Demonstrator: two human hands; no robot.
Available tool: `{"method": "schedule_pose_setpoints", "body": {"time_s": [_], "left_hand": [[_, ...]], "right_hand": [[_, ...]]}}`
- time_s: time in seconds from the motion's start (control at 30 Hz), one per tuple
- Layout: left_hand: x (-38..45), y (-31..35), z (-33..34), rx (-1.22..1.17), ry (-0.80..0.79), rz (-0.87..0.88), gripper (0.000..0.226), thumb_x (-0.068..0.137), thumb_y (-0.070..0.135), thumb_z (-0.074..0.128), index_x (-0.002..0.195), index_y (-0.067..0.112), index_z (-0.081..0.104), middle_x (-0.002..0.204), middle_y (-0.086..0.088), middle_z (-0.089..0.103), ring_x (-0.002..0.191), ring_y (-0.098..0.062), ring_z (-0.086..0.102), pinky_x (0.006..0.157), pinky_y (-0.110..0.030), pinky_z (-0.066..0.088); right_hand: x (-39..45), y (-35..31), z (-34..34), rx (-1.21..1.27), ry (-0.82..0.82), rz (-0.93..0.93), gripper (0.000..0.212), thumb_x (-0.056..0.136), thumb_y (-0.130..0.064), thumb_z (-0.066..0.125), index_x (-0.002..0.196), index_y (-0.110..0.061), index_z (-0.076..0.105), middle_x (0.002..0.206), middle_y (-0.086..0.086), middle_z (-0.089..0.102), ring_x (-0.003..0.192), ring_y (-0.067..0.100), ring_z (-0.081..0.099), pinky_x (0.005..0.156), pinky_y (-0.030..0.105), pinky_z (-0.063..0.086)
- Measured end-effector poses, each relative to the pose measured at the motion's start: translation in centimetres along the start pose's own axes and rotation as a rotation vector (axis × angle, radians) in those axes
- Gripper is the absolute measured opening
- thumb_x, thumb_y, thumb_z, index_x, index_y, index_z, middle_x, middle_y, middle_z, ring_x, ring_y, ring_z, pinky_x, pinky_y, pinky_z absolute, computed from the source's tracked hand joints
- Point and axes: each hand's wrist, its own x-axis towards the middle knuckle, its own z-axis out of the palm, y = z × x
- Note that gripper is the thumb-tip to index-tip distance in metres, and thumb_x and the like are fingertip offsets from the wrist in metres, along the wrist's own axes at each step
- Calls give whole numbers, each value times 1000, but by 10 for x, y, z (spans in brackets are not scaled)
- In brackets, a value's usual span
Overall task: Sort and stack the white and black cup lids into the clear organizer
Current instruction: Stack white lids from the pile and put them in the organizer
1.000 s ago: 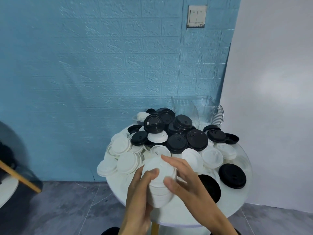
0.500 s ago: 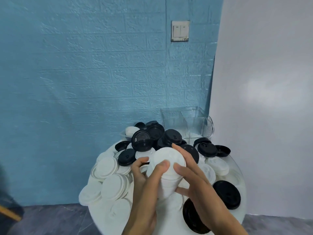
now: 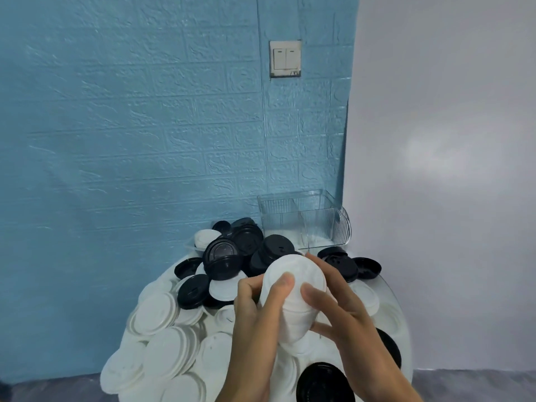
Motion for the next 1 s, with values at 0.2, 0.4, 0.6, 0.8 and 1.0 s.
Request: {"method": "schedule_pose_setpoints", "body": {"time_s": [0.2, 0.4, 0.6, 0.8, 1.0], "left_hand": [[18, 5, 11, 132, -68, 61, 46, 74, 68, 80, 103, 32, 75, 102, 9, 78, 97, -6, 73, 88, -33, 55], [78, 15, 53, 518, -24, 365, 30, 96, 62, 58, 125, 53, 53, 99, 18, 73, 92, 0, 69, 87, -29, 54], [168, 26, 91, 680, -264, 412, 53, 103, 56, 52, 151, 41, 36, 128, 13, 61, 120, -14, 62, 102, -34, 48], [249, 28, 103, 723, -448, 337, 78, 99, 37, 69, 162, 33, 23, 151, -3, 52, 128, -24, 60, 106, -35, 48], [309, 17, 118, 739, -461, 359, 62, 102, 37, 65, 155, 33, 33, 139, -3, 58, 113, -22, 63, 78, -23, 49]], "right_hand": [[11, -6, -16, -17, 8, -15, 45, 83, -44, 66, 128, -34, 64, 116, -8, 74, 110, 7, 69, 87, 30, 58], [75, -17, -35, -53, 162, -97, 53, 87, -51, 57, 139, -41, 53, 119, -20, 70, 113, 4, 66, 100, 39, 54], [172, -26, -69, -292, 188, -139, 35, 104, -52, 44, 139, -50, 46, 138, -14, 57, 125, 11, 57, 109, 52, 46], [244, -23, -91, -494, 153, -130, 50, 105, -56, 31, 151, -37, 31, 148, 0, 48, 130, 24, 53, 108, 56, 45], [293, -20, -109, -547, 61, -25, 50, 104, -55, 37, 151, -40, 26, 141, 3, 49, 119, 29, 57, 96, 54, 55]]}}
